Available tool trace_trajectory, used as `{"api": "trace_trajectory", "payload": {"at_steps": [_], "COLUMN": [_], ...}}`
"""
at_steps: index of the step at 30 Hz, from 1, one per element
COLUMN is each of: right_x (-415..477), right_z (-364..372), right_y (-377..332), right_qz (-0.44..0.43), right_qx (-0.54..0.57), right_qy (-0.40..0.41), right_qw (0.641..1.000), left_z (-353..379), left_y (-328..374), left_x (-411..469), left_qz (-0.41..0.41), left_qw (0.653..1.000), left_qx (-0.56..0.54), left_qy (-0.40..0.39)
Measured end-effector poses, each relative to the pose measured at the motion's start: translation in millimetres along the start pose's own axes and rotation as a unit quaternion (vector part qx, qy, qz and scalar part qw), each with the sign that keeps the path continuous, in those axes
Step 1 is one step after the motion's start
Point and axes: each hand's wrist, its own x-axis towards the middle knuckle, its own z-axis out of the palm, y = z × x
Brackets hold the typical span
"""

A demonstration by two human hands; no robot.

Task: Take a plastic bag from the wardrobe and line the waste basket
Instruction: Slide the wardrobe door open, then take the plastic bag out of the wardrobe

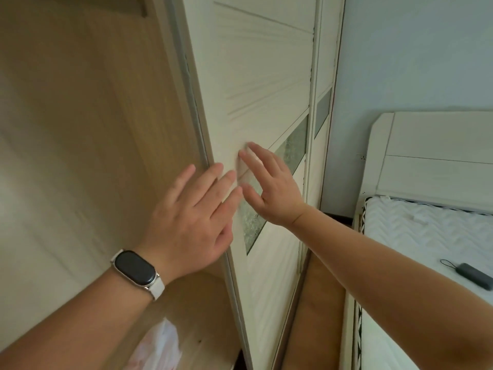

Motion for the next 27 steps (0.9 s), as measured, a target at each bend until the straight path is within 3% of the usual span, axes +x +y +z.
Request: {"api": "trace_trajectory", "payload": {"at_steps": [4, 9, 15, 21, 27], "right_x": [-36.5, -78.4, -115.1, -143.0, -172.0], "right_z": [-13.0, -7.4, 21.8, 72.0, 142.3], "right_y": [-39.5, -95.3, -165.4, -216.8, -250.7], "right_qz": [0.009, -0.063, -0.115, -0.143, -0.169], "right_qx": [-0.001, -0.001, 0.020, 0.037, 0.095], "right_qy": [-0.039, -0.068, -0.184, -0.334, -0.438], "right_qw": [0.999, 0.996, 0.976, 0.931, 0.878], "left_z": [-4.6, -10.9, -26.4, -35.6, -35.9], "left_y": [7.4, 12.5, 20.9, 35.6, 51.5], "left_x": [-54.2, -128.4, -223.5, -326.1, -414.2], "left_qz": [-0.042, -0.107, -0.216, -0.343, -0.454], "left_qw": [0.996, 0.981, 0.949, 0.891, 0.806], "left_qx": [-0.062, -0.110, -0.133, -0.148, -0.142], "left_qy": [-0.050, -0.116, -0.185, -0.260, -0.352]}}
